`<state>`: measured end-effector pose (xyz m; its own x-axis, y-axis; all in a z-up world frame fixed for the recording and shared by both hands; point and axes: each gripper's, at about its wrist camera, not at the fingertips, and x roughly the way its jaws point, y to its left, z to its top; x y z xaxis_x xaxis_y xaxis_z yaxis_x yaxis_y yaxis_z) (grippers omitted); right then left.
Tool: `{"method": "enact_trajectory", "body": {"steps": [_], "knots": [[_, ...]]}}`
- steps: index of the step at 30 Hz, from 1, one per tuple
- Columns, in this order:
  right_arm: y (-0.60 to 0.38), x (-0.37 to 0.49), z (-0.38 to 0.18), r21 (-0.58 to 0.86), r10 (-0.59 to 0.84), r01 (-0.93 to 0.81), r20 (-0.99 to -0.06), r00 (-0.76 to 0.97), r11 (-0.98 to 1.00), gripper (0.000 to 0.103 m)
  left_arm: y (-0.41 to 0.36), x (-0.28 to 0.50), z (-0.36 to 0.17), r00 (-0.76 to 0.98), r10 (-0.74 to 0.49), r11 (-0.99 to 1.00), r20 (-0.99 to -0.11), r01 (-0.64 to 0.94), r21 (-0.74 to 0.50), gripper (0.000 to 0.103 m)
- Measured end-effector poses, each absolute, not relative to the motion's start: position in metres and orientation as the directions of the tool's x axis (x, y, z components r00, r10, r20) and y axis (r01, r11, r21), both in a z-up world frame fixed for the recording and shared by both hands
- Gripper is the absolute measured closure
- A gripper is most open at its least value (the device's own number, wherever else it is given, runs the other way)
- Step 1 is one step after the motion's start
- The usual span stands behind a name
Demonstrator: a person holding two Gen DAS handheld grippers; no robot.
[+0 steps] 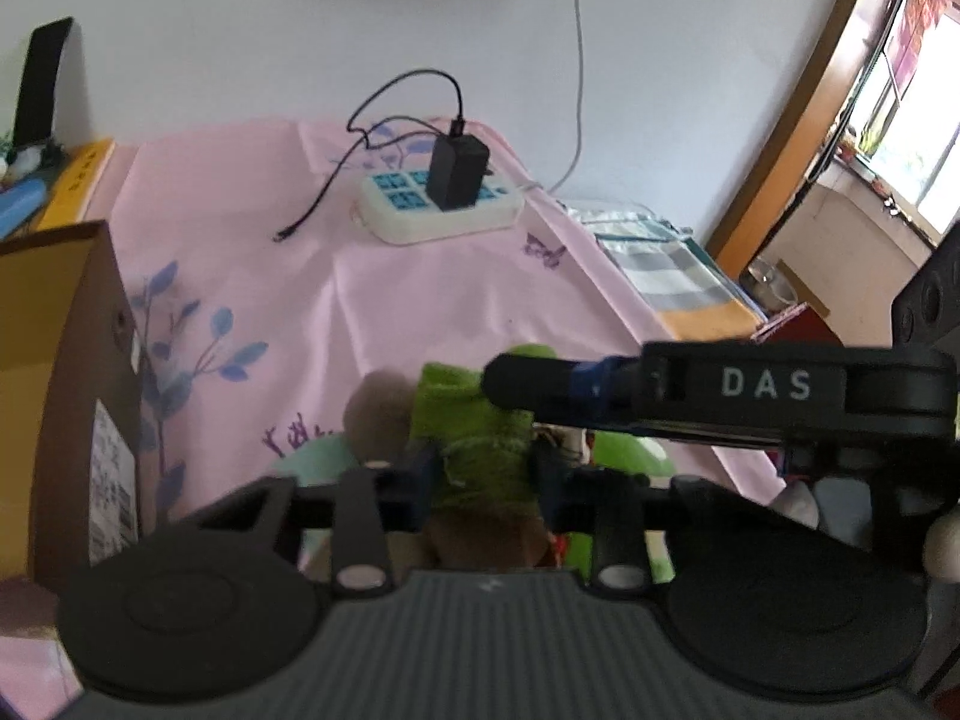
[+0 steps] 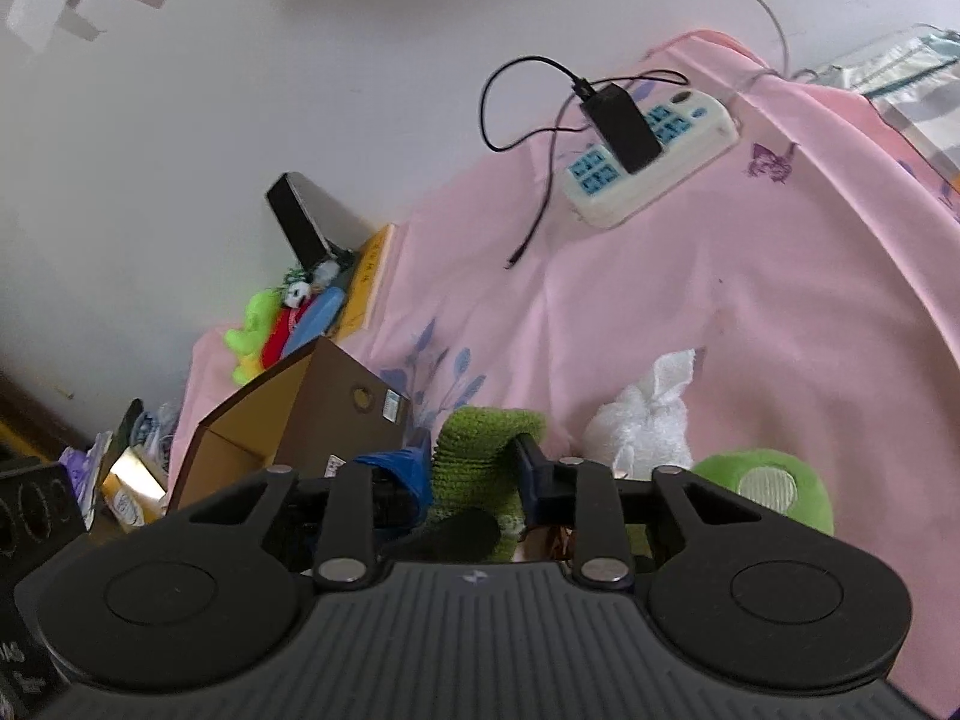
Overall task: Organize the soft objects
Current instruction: 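Grasp the green fuzzy cloth from the pile with the right tool, then carry the green cloth over the cardboard box and open the right tool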
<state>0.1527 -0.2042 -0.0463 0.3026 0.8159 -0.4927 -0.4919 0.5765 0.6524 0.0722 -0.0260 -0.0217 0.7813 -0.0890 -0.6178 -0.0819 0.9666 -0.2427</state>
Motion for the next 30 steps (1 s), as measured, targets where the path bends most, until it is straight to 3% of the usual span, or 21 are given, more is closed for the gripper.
{"method": "enact_trajectory", "body": {"steps": [3,10,13,16,30], "knots": [[-0.208,0.153,-0.043,0.66,0.835,-0.513,-0.466,0.293,0.548,0.103,-0.026,0.066,-0.015,0.787,-0.099,0.964,-0.609,-0.075,-0.255,0.081],[-0.198,0.134,-0.004,0.64,0.884,-0.611,-0.354,0.303,0.466,0.103,-0.01,0.037,0.018,0.848,-0.109,0.973,-0.518,-0.017,-0.232,0.085],[-0.174,0.126,0.013,0.631,0.916,-0.663,-0.283,0.286,0.402,0.103,0.016,0.02,0.035,0.88,-0.076,0.978,-0.47,-0.025,-0.205,0.087],[-0.134,0.118,0.025,0.61,0.926,-0.698,-0.268,0.265,0.376,0.103,0.046,0.002,0.042,0.888,-0.025,0.982,-0.459,-0.065,-0.178,0.09],[0.111,0.075,0.008,0.558,0.924,-0.79,-0.381,0.029,0.255,0.103,0.247,-0.05,0.004,0.777,0.241,0.929,-0.582,-0.358,-0.094,0.089]]}}
